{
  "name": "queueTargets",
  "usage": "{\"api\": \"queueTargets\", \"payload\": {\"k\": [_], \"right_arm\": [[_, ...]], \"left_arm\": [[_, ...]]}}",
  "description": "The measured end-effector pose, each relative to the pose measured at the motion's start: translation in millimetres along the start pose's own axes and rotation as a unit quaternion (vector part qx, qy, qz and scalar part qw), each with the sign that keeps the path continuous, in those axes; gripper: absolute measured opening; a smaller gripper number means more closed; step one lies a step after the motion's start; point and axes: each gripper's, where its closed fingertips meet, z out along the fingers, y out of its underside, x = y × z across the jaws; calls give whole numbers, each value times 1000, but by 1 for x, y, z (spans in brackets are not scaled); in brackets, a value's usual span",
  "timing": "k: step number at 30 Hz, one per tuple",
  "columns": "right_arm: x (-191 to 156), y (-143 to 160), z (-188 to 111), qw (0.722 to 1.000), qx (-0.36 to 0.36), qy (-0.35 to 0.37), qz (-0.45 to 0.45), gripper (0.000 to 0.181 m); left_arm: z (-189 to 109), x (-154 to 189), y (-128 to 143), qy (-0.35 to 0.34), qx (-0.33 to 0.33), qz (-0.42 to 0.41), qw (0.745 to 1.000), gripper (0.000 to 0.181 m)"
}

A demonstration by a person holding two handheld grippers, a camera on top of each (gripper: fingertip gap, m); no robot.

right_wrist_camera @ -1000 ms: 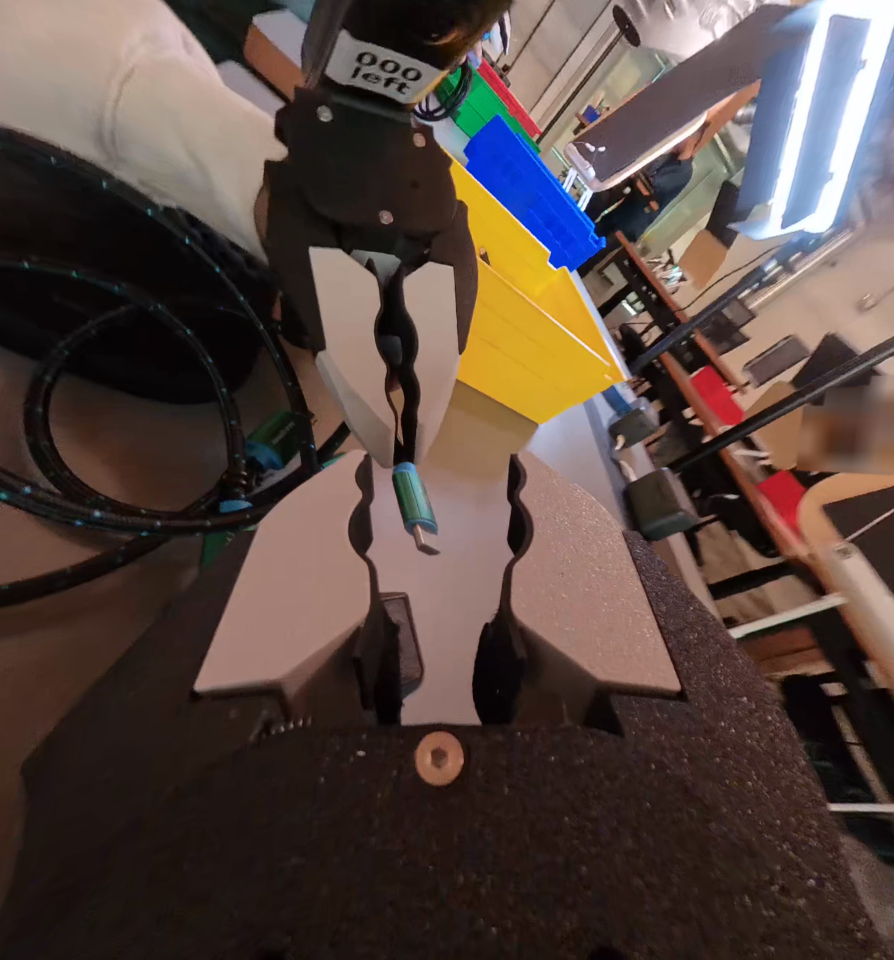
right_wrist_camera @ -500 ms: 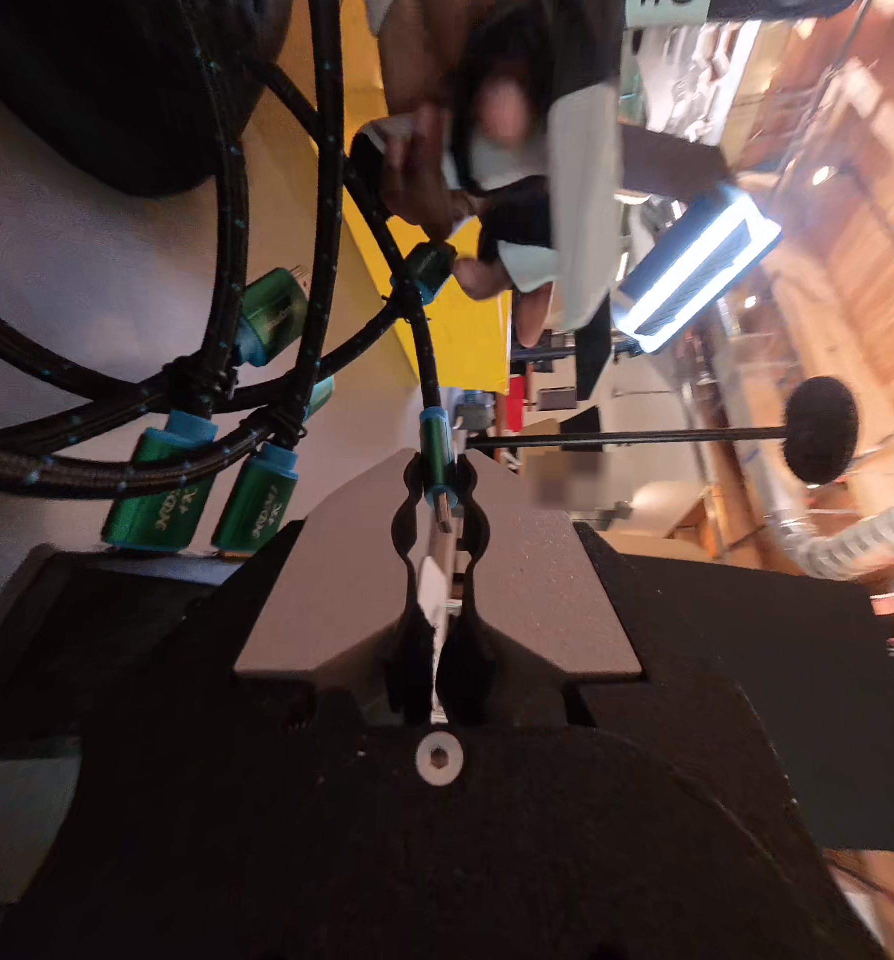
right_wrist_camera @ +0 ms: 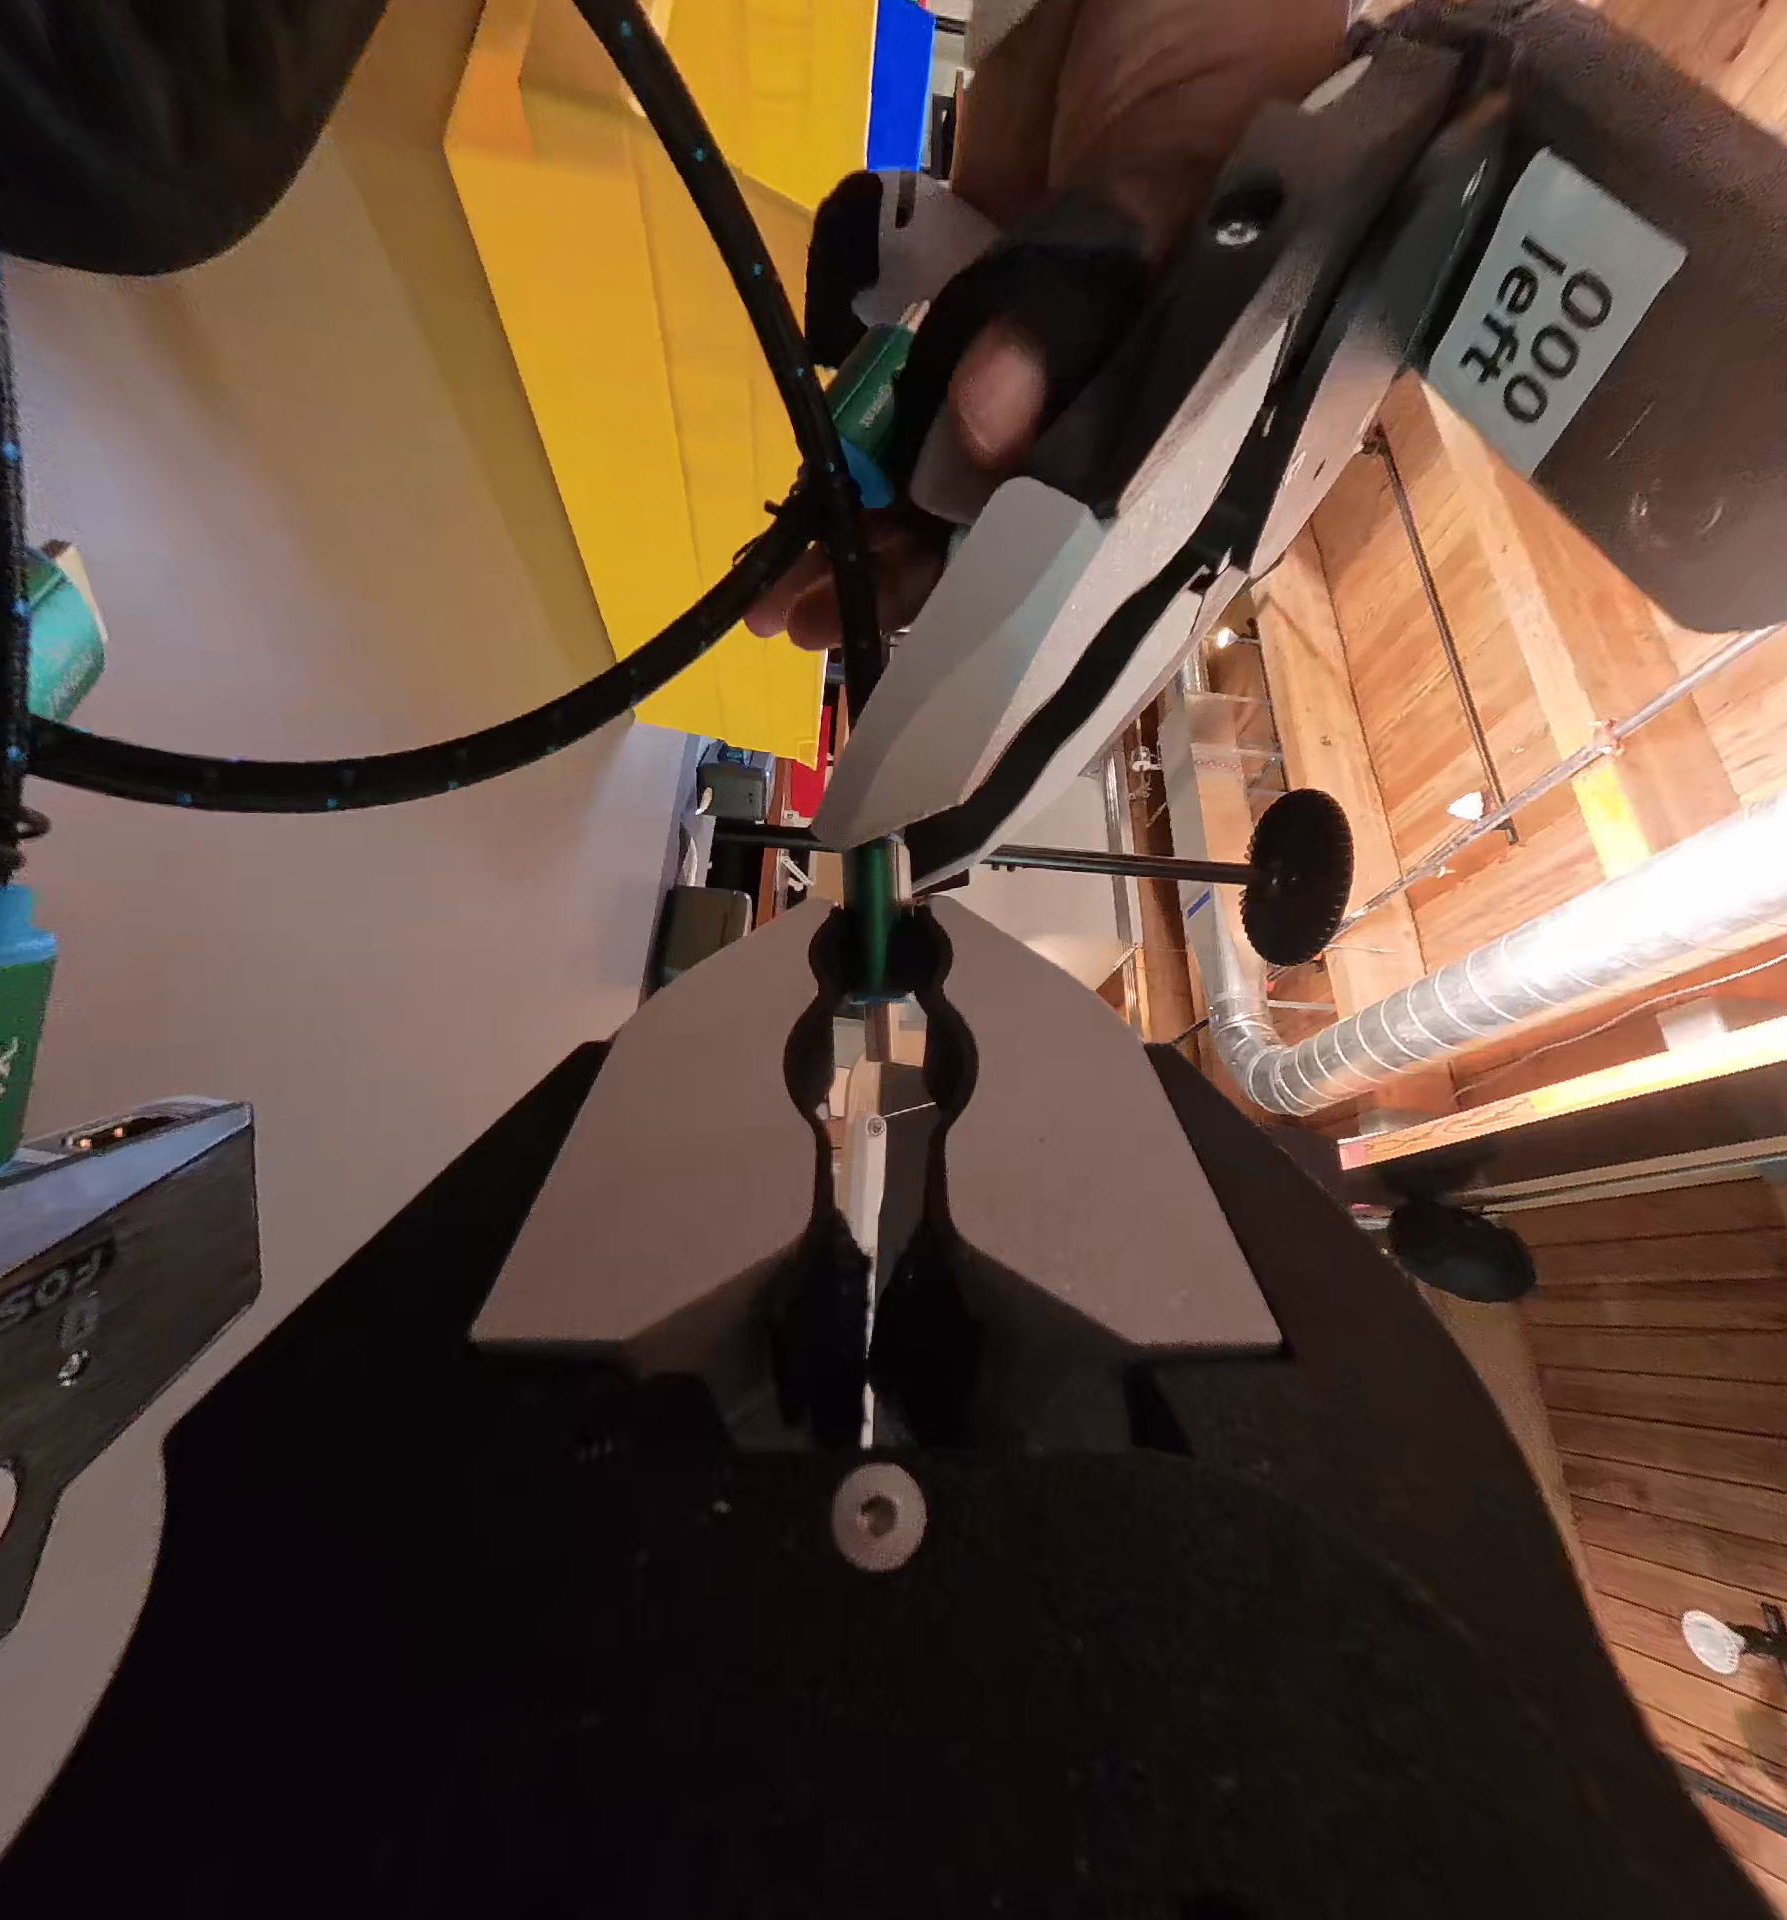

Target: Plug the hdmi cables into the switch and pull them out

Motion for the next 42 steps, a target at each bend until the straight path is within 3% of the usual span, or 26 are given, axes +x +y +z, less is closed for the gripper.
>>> {"api": "queueTargets", "payload": {"k": [7,14,22,24,27,28,30,31,32,33,35,37,40,42], "right_arm": [[-2,-6,2,1000,0,0,-1,12],[-8,-6,6,1000,-8,-15,0,12],[-10,-11,6,999,21,-25,12,12],[-11,-10,4,993,51,-54,89,14],[-4,13,-8,948,72,-133,281,41],[-6,16,-17,910,89,-188,358,54],[-15,10,-43,793,127,-330,496,93],[-21,5,-59,732,132,-400,535,110],[-29,6,-70,698,115,-450,545,120],[-42,9,-77,693,90,-487,524,128],[-78,17,-89,710,42,-555,431,135],[-109,28,-95,699,-12,-614,366,134],[-123,31,-106,642,-29,-676,361,120],[-120,32,-102,644,-13,-663,381,103]], "left_arm": [[1,2,-3,-16,46,-70,996,27],[0,1,21,-34,-69,-10,997,22],[-1,8,27,-16,-91,-7,996,11],[-4,6,29,-23,-108,6,994,11],[-10,-5,38,-67,-152,51,985,11],[-11,-5,39,-70,-160,62,983,11],[-8,-2,40,-67,-163,75,982,10],[-7,-3,41,-68,-166,79,981,11],[-5,-3,42,-69,-168,83,980,11],[-4,-4,43,-68,-167,83,980,11],[-2,-5,45,-68,-165,81,981,10],[-1,-6,47,-69,-165,78,981,11],[-4,-4,49,-70,-162,80,981,11],[-5,-2,49,-71,-159,85,981,10]]}}
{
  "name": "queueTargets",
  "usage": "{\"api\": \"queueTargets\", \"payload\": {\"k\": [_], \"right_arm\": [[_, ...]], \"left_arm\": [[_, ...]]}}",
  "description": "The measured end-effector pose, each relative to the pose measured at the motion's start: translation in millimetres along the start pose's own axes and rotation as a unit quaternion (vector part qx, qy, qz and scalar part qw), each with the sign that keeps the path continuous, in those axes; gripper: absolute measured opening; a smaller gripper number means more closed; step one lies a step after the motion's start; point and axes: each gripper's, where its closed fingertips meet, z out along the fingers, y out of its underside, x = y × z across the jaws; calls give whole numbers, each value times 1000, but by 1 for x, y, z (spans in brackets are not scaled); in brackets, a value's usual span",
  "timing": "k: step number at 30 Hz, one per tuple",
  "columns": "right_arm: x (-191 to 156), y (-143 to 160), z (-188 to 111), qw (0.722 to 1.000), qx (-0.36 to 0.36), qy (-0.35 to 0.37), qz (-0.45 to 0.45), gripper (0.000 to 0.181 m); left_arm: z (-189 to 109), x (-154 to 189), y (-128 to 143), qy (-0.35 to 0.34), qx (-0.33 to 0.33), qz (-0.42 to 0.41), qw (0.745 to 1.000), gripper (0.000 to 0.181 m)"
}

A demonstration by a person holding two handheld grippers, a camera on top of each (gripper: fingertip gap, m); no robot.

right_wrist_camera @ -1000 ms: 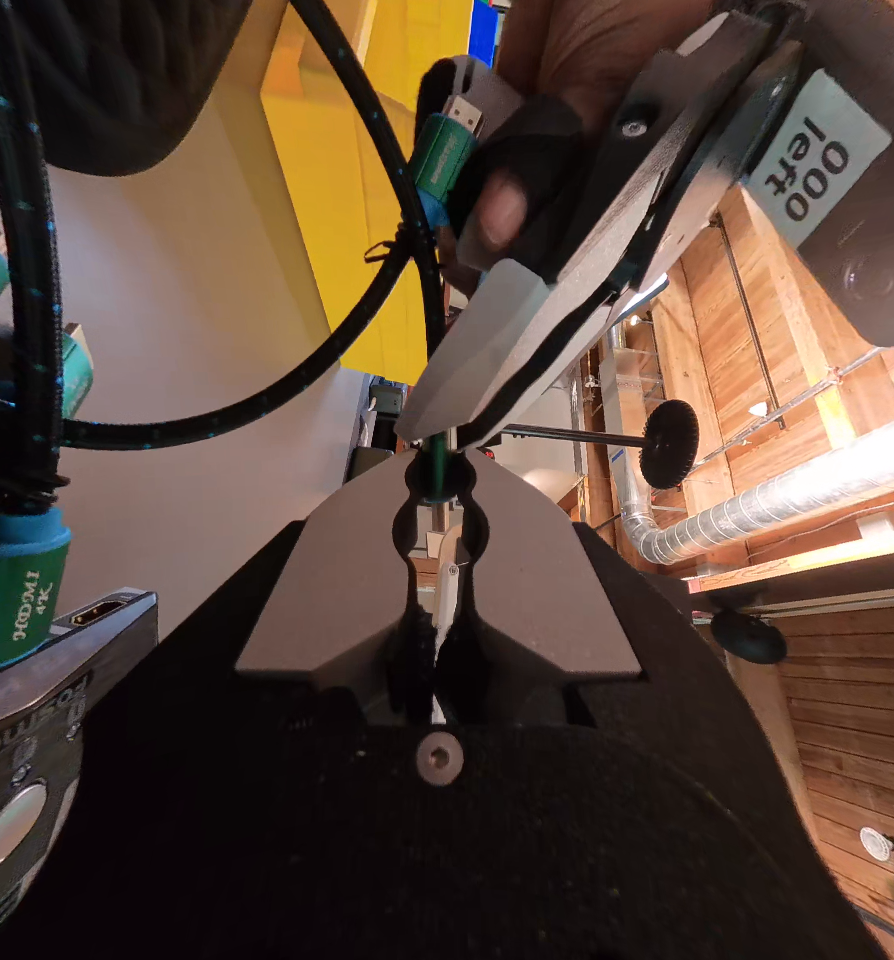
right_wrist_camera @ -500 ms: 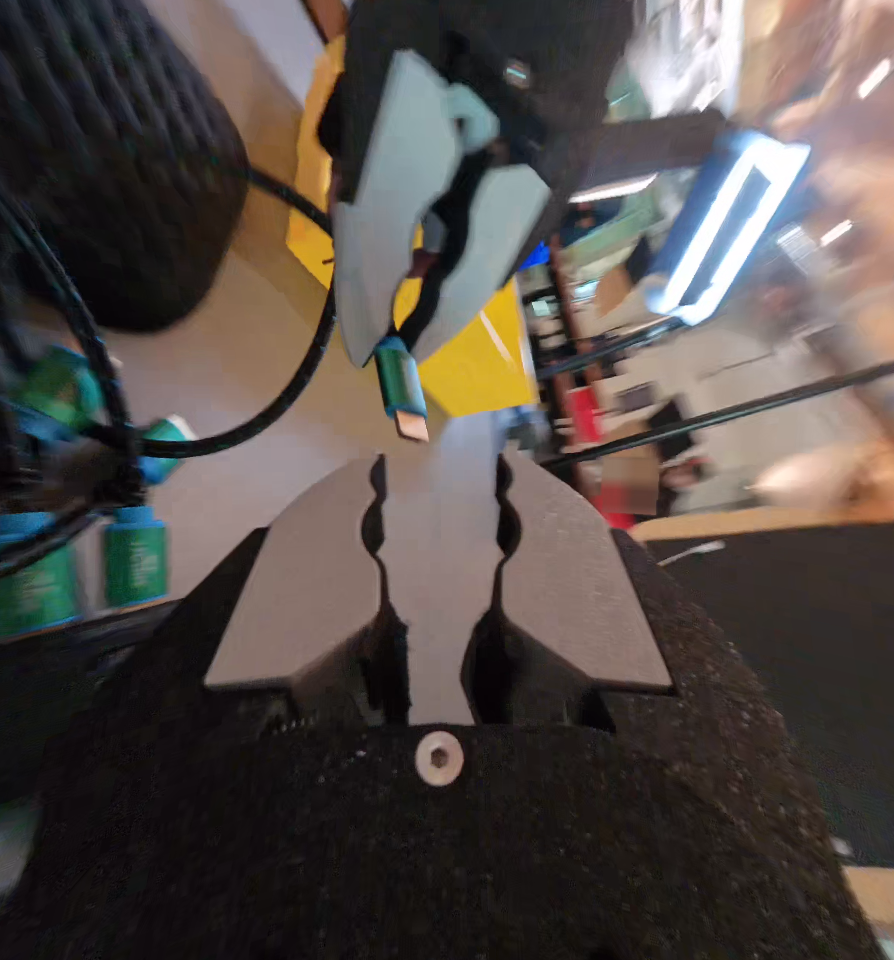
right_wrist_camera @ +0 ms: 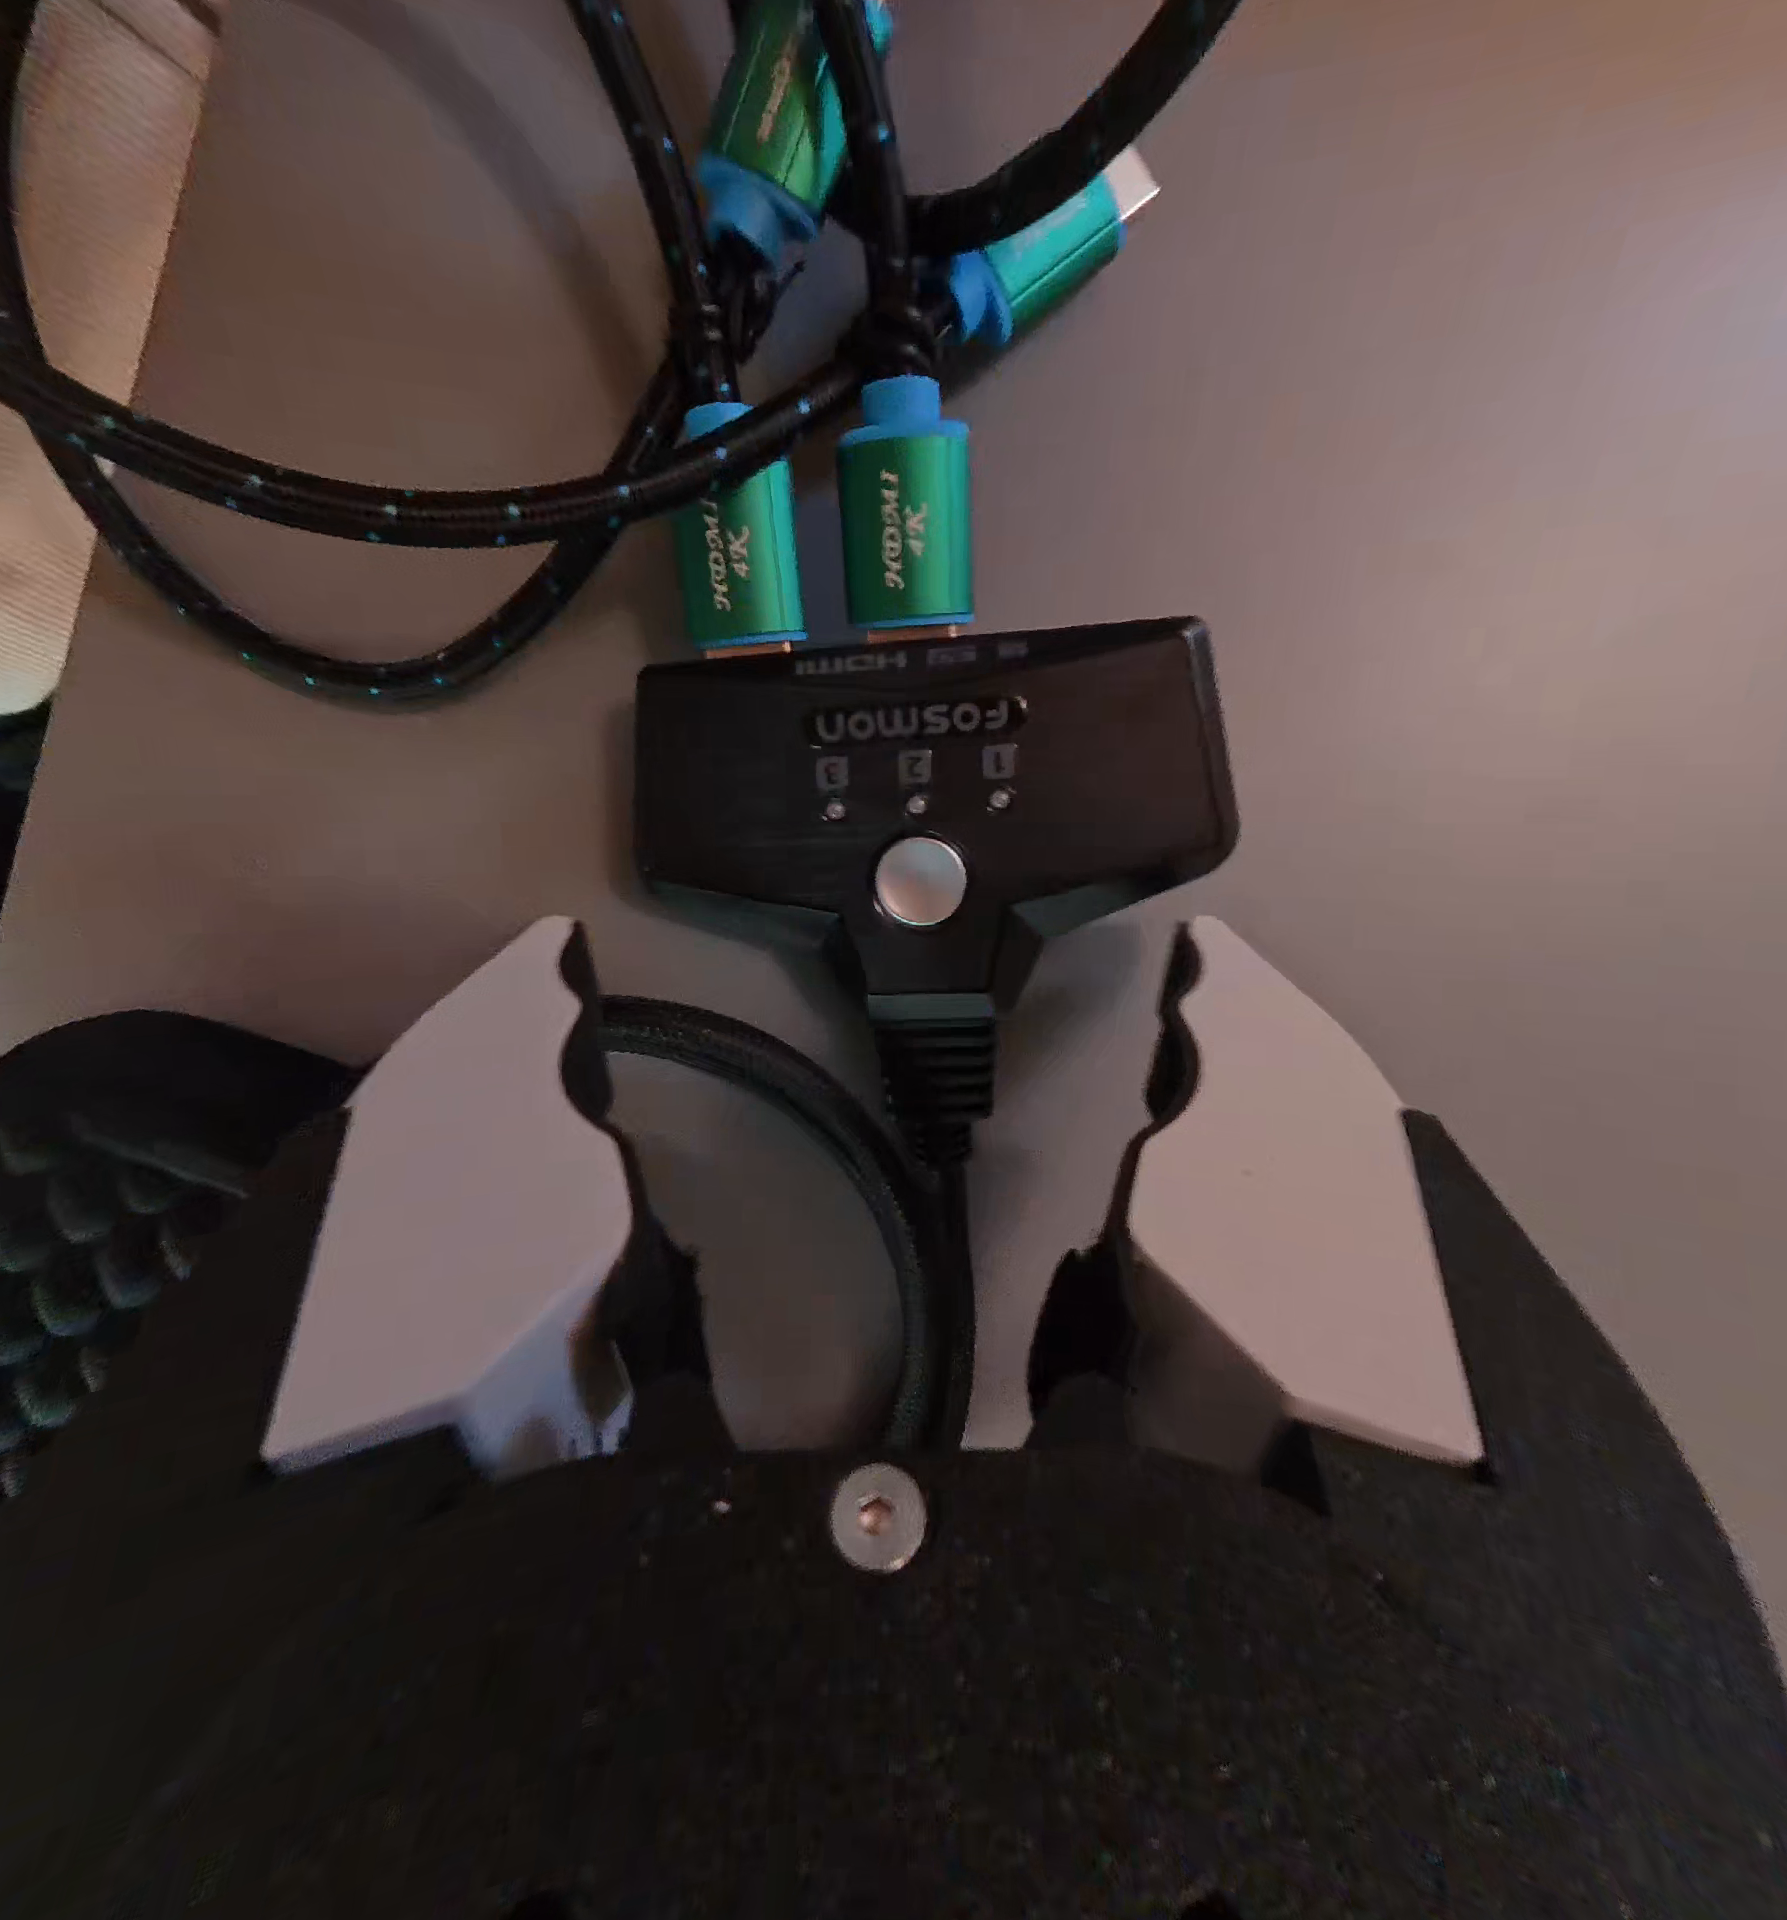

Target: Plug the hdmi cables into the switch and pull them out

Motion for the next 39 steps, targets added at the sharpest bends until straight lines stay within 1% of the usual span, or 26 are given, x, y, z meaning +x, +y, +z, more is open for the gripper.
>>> {"api": "queueTargets", "payload": {"k": [1,3,4,5,6,7,8,10,12,14,16,17,19,21,23,24,25,28,30,31,32,33,35,36,39], "right_arm": [[3,2,0,1000,2,10,3,91],[3,8,5,999,-17,17,21,82],[7,10,7,998,-26,44,20,73],[6,10,7,998,-34,51,15,64],[5,11,6,997,-43,54,24,60],[3,10,5,997,-38,57,27,45],[0,7,7,998,-16,56,27,39],[1,2,7,996,37,85,8,38],[1,1,5,989,86,117,8,37],[5,1,-2,979,113,169,5,37],[8,-4,-14,966,138,220,-2,37],[8,-7,-18,959,153,238,0,36],[7,-7,-17,952,169,257,14,36],[5,-9,-11,947,188,257,28,36],[4,-14,-11,945,204,253,29,36],[4,-14,-9,947,200,248,28,36],[4,-13,-7,949,197,245,32,35],[5,-11,-5,950,204,233,48,35],[6,-12,-6,949,210,230,58,35],[7,-12,-7,947,217,227,63,35],[7,-13,-8,946,225,224,64,35],[7,-14,-8,946,227,220,64,35],[9,-13,-4,950,222,206,73,35],[9,-11,-2,951,222,198,80,36],[10,-11,-2,951,230,187,91,35]], "left_arm": [[0,0,0,-2,1,3,1000,11],[3,0,2,-4,-1,6,1000,11],[4,-1,2,-4,-2,6,1000,11],[6,-1,3,-4,-2,6,1000,11],[7,-1,4,-5,-1,6,1000,11],[7,-1,4,-6,2,5,1000,11],[8,0,4,-5,4,3,1000,11],[9,0,8,-7,3,0,1000,10],[9,1,10,-4,5,-7,1000,10],[9,2,9,1,8,-12,1000,10],[11,4,6,-6,13,2,1000,10],[13,5,4,-18,12,8,1000,10],[22,5,5,-71,-8,33,997,10],[33,9,1,-121,-25,83,989,10],[44,18,-4,-139,-34,123,982,10],[48,18,-3,-143,-41,125,981,10],[51,19,-1,-136,-48,113,983,10],[55,20,1,-123,-36,54,990,10],[50,16,-2,-147,-15,32,989,10],[46,14,-7,-164,5,28,986,9],[43,12,-9,-180,12,36,983,9],[44,11,-8,-194,-5,59,979,9],[48,11,-2,-217,-58,118,967,9],[50,10,-1,-223,-69,136,963,9],[50,10,-1,-225,-76,144,961,9]]}}
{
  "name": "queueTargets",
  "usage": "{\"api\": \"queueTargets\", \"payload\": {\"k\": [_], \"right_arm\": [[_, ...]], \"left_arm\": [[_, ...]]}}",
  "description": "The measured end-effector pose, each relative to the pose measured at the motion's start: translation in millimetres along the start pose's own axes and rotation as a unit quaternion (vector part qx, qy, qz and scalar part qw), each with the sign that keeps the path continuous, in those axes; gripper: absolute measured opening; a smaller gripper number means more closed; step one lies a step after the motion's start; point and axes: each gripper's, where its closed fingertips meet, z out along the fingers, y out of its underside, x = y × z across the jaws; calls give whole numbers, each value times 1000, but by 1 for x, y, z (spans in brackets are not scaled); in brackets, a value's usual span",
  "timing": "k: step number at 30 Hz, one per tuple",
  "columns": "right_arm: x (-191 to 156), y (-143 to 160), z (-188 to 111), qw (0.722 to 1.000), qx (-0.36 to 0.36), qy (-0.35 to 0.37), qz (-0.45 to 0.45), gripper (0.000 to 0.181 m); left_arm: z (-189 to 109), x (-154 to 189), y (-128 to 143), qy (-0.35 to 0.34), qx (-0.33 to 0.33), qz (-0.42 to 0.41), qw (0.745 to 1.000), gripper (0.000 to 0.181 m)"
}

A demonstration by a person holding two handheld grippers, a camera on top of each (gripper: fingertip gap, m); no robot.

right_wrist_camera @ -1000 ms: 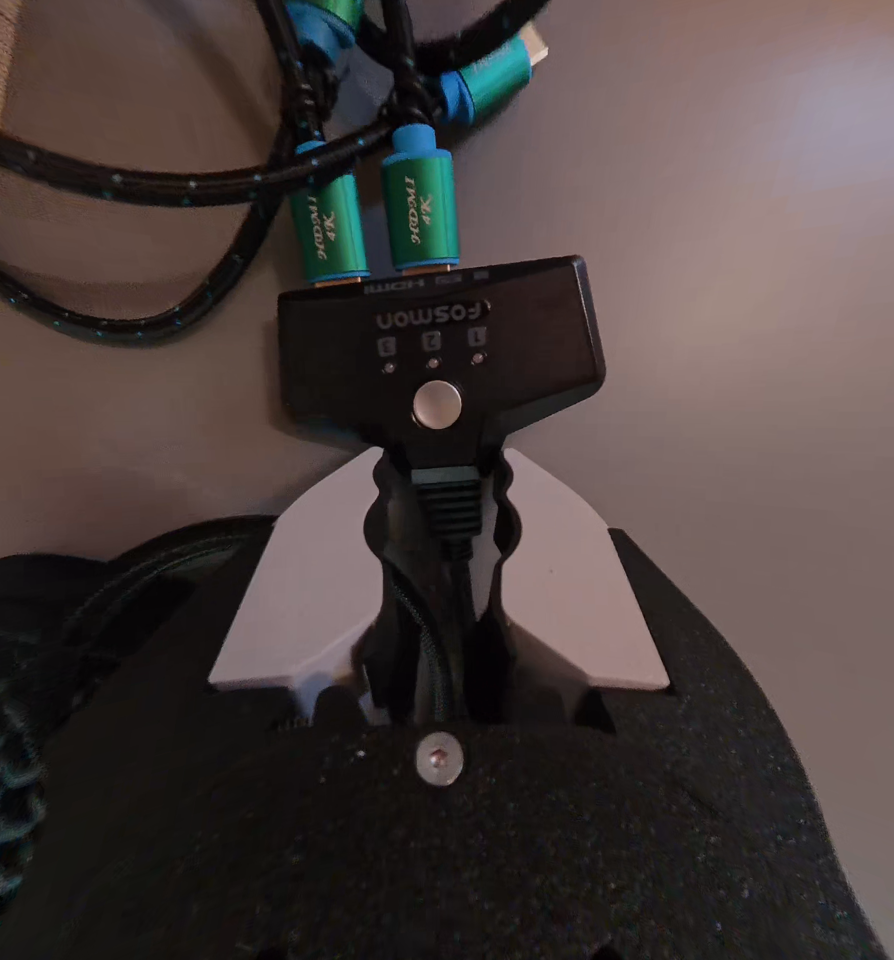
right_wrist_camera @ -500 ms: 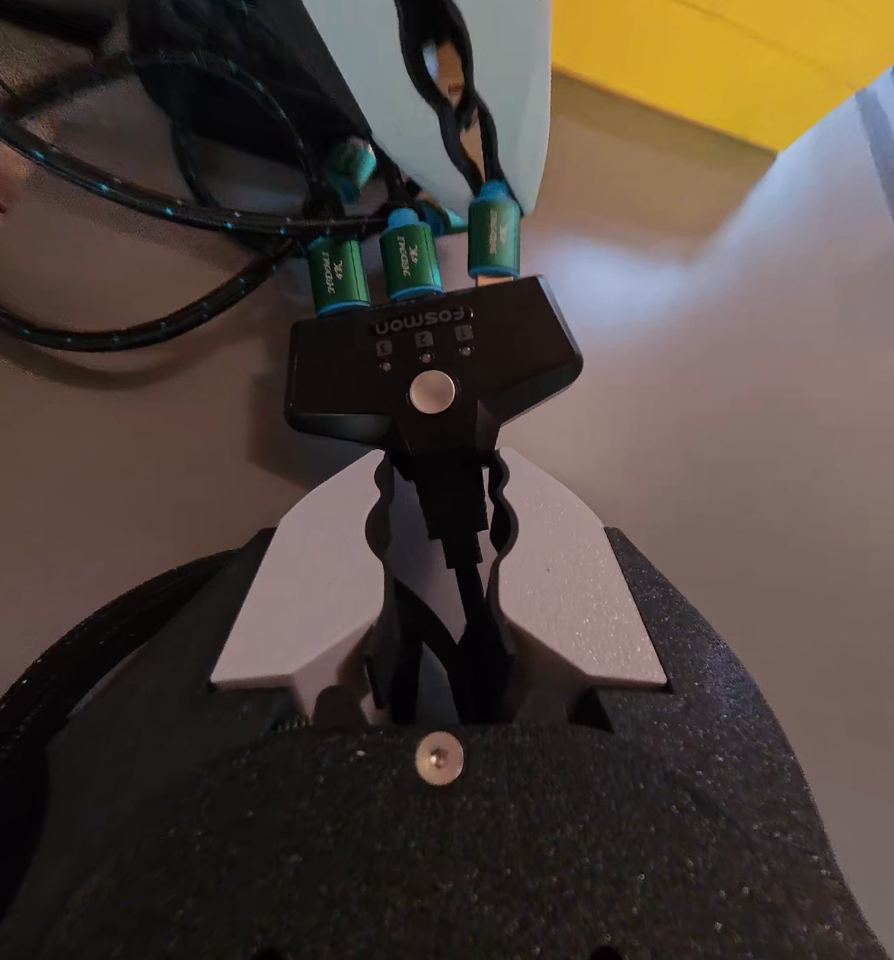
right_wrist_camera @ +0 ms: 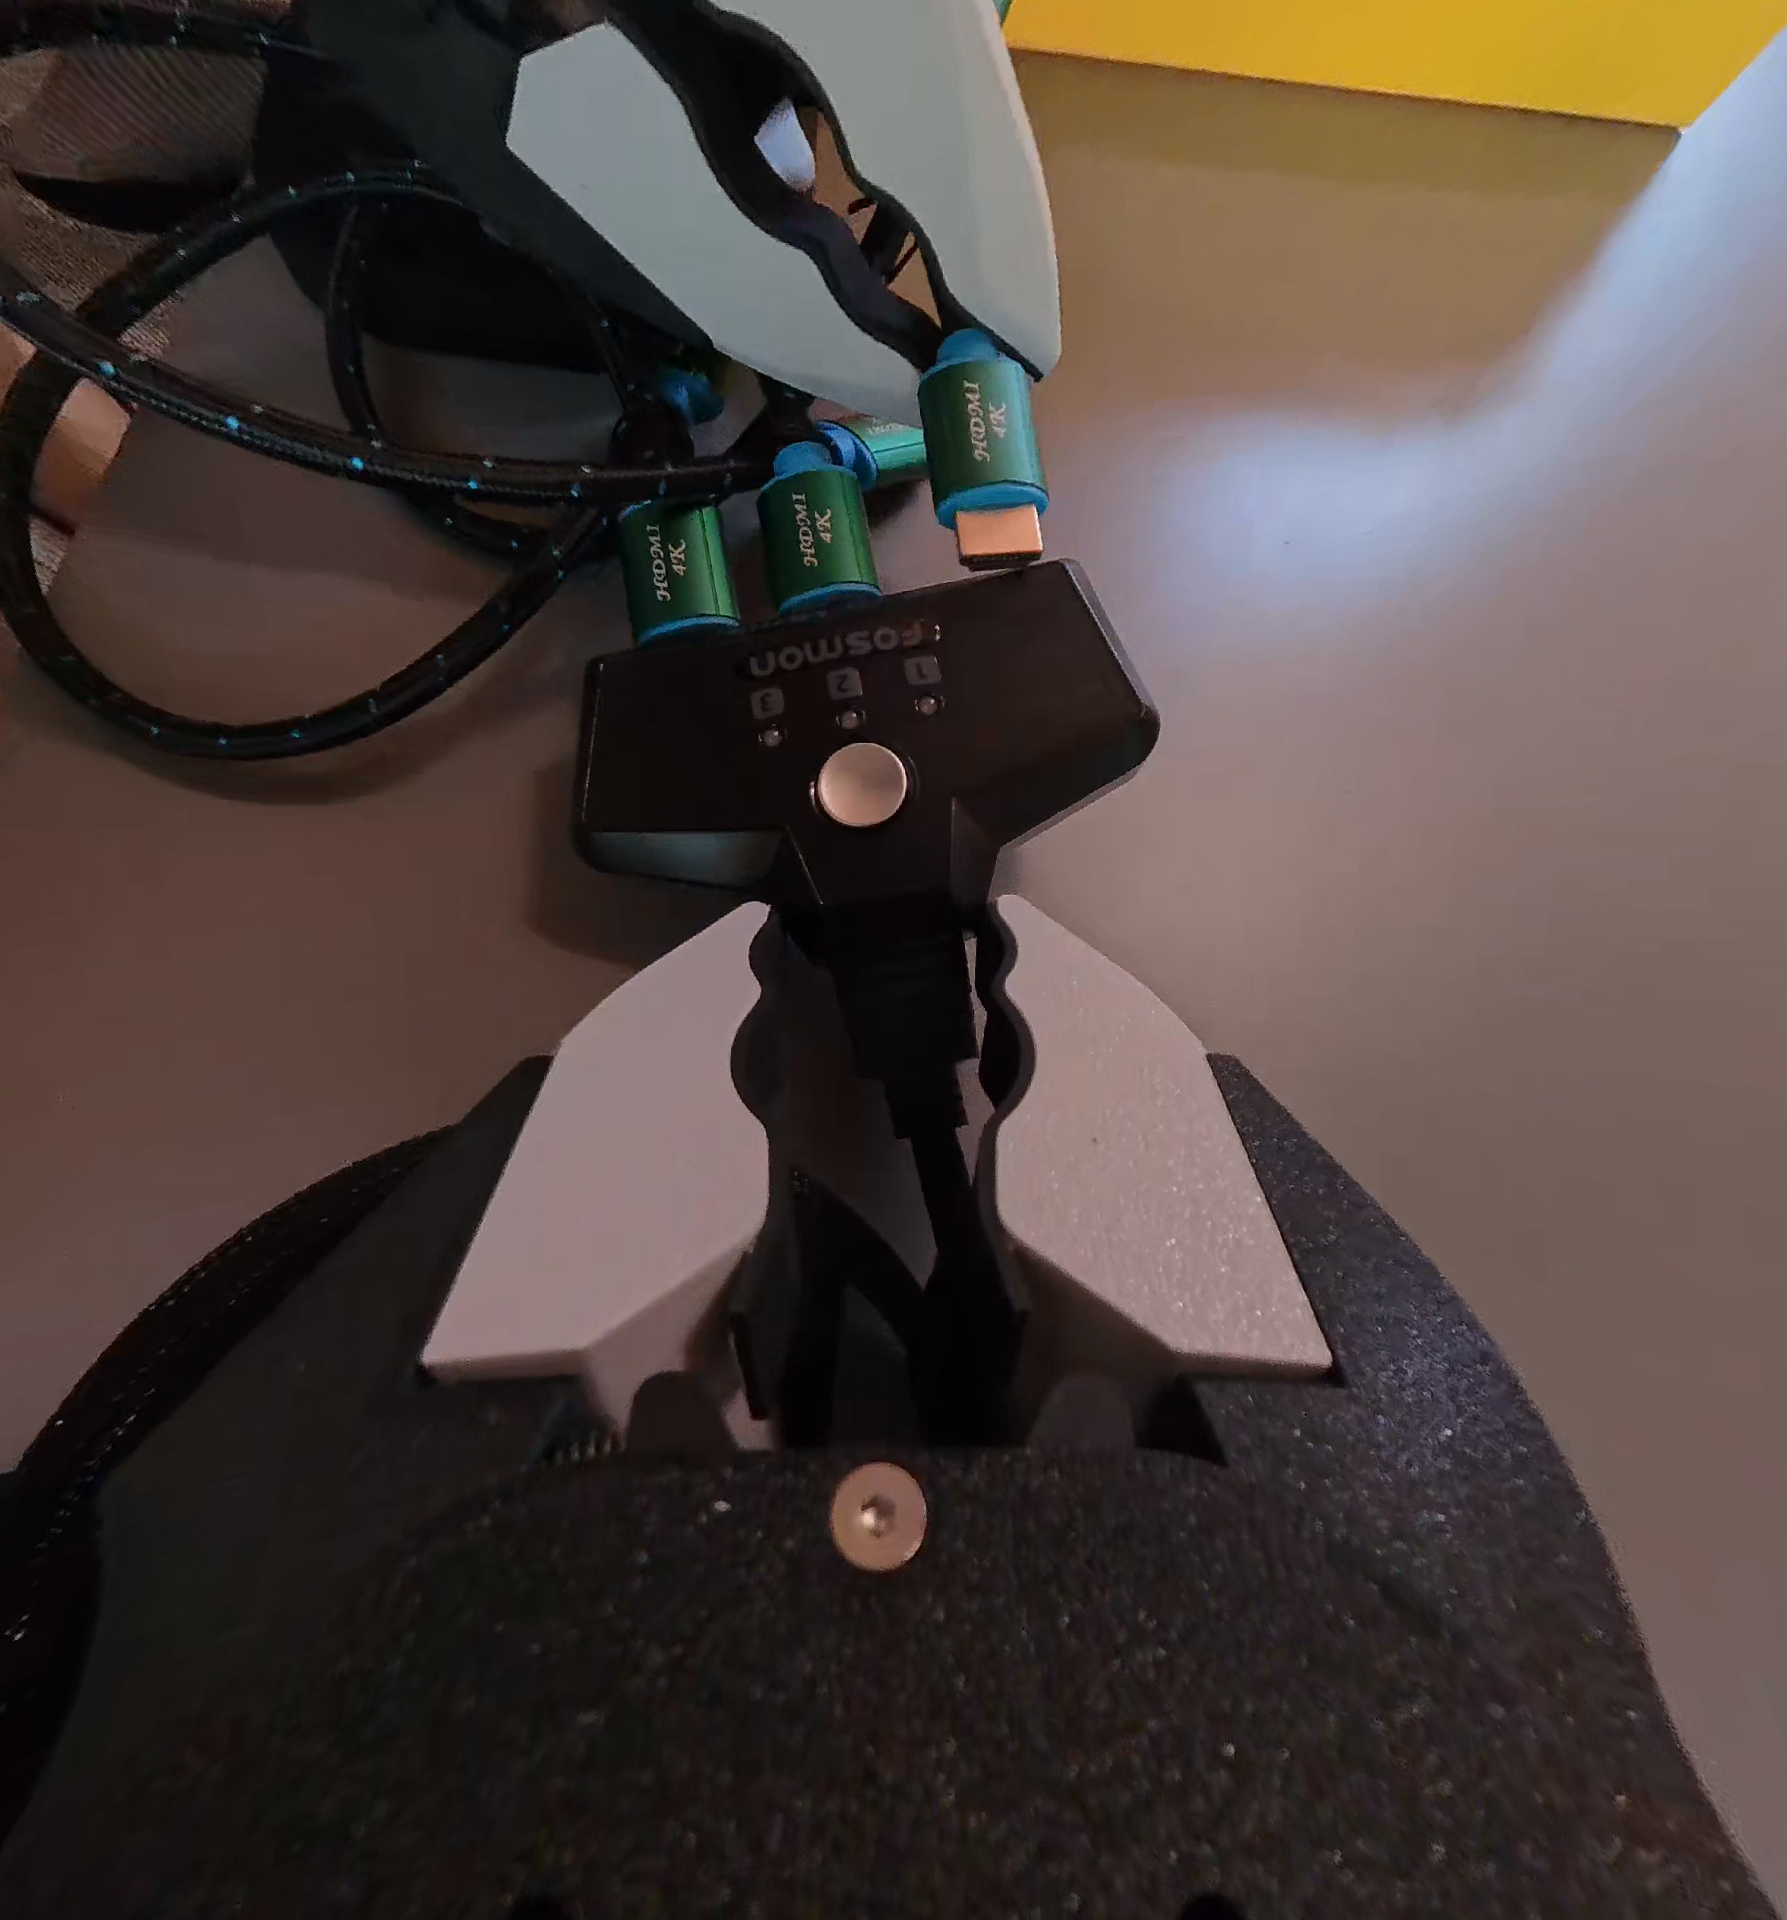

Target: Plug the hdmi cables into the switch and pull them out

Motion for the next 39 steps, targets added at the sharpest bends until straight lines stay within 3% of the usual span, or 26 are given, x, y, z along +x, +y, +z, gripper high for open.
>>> {"api": "queueTargets", "payload": {"k": [6,12,16,20,24,30,35,39], "right_arm": [[0,1,2,1000,-1,-5,8,35],[1,5,2,1000,-10,-6,17,35],[1,6,3,1000,-14,-11,23,35],[1,9,5,999,-24,-21,40,36],[-1,10,6,998,-30,-36,51,36],[0,10,7,997,-28,-37,54,37],[-1,9,8,997,-24,-43,51,37],[-1,8,8,998,-18,-47,45,37]], "left_arm": [[-3,4,9,35,-75,30,996,9],[7,11,7,89,-69,-6,994,9],[8,11,9,109,-117,50,986,9],[12,13,9,131,-115,37,984,8],[13,20,9,202,-99,15,974,9],[16,31,8,378,-38,-54,923,10],[9,37,6,498,-16,-131,857,12],[0,37,1,577,20,-212,789,17]]}}
